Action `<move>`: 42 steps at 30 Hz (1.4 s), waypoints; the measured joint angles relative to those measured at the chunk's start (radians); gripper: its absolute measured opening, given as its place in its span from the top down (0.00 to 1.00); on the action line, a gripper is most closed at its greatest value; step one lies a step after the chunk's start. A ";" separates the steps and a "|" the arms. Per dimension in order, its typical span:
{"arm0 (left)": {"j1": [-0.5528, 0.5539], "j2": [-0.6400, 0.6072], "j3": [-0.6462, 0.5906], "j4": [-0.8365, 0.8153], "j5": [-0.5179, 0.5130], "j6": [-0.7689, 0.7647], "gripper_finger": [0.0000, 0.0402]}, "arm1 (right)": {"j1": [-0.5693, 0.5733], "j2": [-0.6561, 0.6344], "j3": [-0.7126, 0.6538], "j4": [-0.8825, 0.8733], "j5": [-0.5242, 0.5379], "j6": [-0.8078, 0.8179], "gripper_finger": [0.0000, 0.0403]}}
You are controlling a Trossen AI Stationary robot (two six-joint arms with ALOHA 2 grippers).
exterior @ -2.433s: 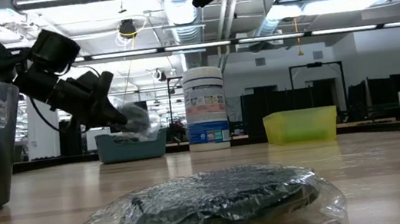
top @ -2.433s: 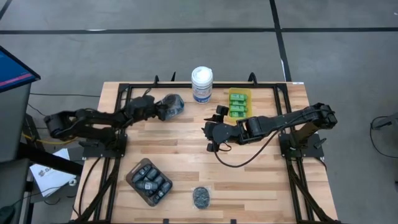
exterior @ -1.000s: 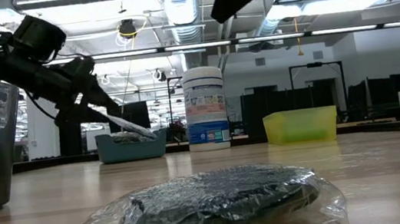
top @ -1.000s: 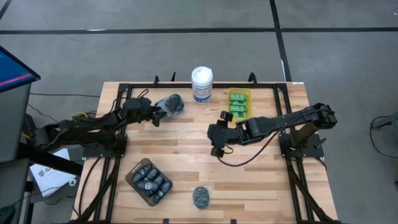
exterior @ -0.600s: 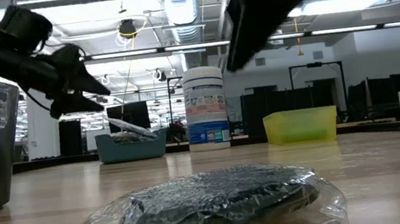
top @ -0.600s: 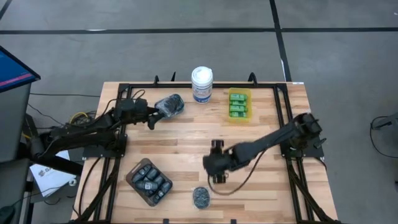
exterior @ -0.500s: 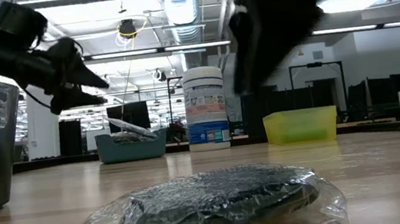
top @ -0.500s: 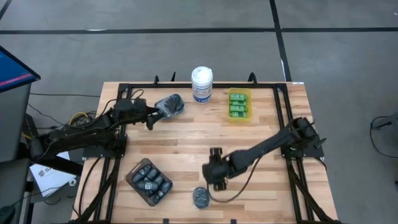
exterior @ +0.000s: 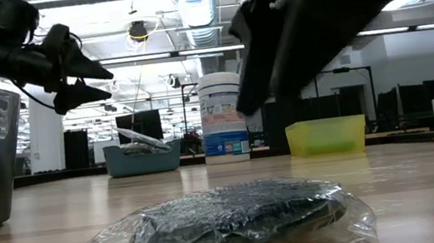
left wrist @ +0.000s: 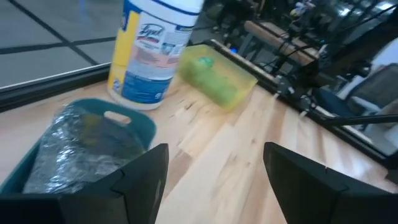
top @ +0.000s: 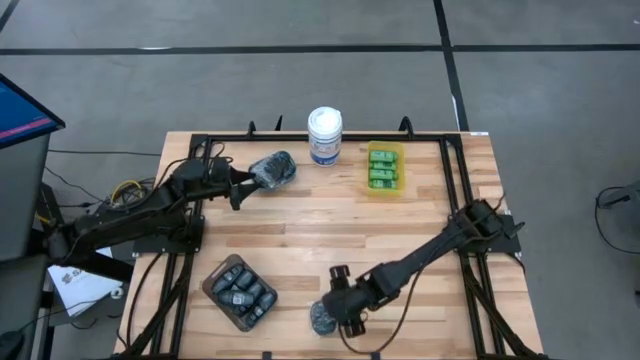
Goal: Pick & Place Travel size toiletries
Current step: Put the black hairbrush into the blue bin
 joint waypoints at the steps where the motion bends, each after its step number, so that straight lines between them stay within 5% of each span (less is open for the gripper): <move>1: 0.000 -0.006 0.000 0.000 0.010 -0.002 0.36 | 0.008 0.013 0.000 0.018 0.001 -0.009 0.37; 18: -0.002 -0.164 0.000 0.007 0.250 -0.129 0.35 | 0.012 0.124 0.003 0.062 0.000 0.034 0.38; 22: -0.002 -0.186 0.000 0.008 0.285 -0.156 0.35 | 0.006 0.120 0.001 0.051 -0.001 0.034 0.49; 32: -0.002 -0.194 0.000 0.016 0.297 -0.156 0.35 | -0.023 0.120 0.000 0.046 0.000 0.015 0.95; 42: -0.002 -0.194 0.000 0.017 0.298 -0.155 0.35 | -0.093 0.078 -0.008 0.032 0.059 -0.111 0.99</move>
